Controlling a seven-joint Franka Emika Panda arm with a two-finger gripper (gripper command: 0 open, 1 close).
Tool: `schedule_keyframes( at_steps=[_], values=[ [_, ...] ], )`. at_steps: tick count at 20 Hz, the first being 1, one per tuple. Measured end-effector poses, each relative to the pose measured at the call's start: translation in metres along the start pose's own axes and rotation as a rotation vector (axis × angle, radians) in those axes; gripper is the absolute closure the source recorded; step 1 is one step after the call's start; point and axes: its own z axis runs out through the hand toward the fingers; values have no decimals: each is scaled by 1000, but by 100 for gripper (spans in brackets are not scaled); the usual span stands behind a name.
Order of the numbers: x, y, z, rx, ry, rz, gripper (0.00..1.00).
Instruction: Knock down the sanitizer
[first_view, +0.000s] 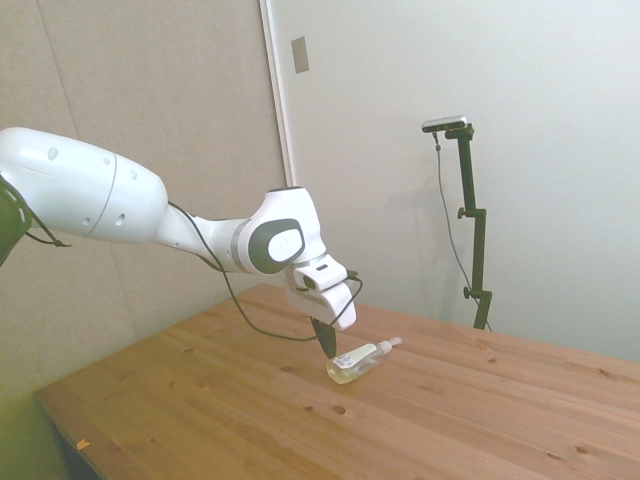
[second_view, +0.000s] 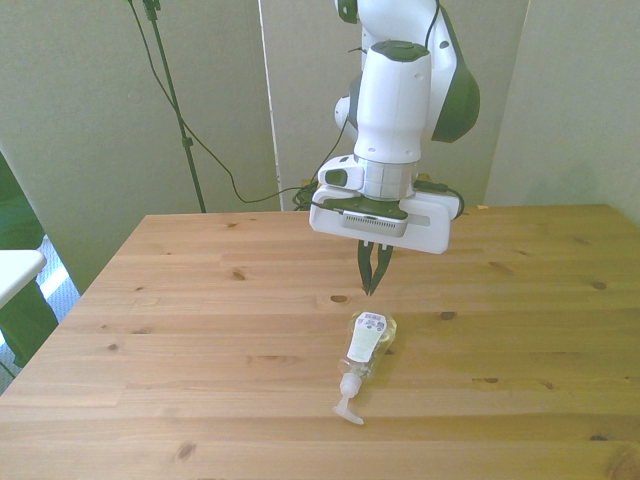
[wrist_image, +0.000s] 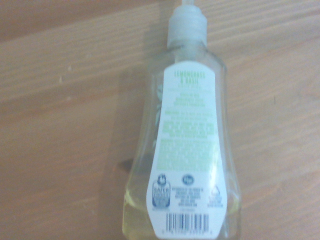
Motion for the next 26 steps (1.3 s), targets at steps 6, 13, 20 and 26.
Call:
schedule_keyframes(
  at_steps=[6,13,20,26],
  values=[
    [23,-23,3,14,3,26,100],
    [34,-32,4,11,4,39,0],
    [18,-29,1,5,-7,21,0],
    [-7,-12,-6,-7,-31,-14,0]
  ],
)
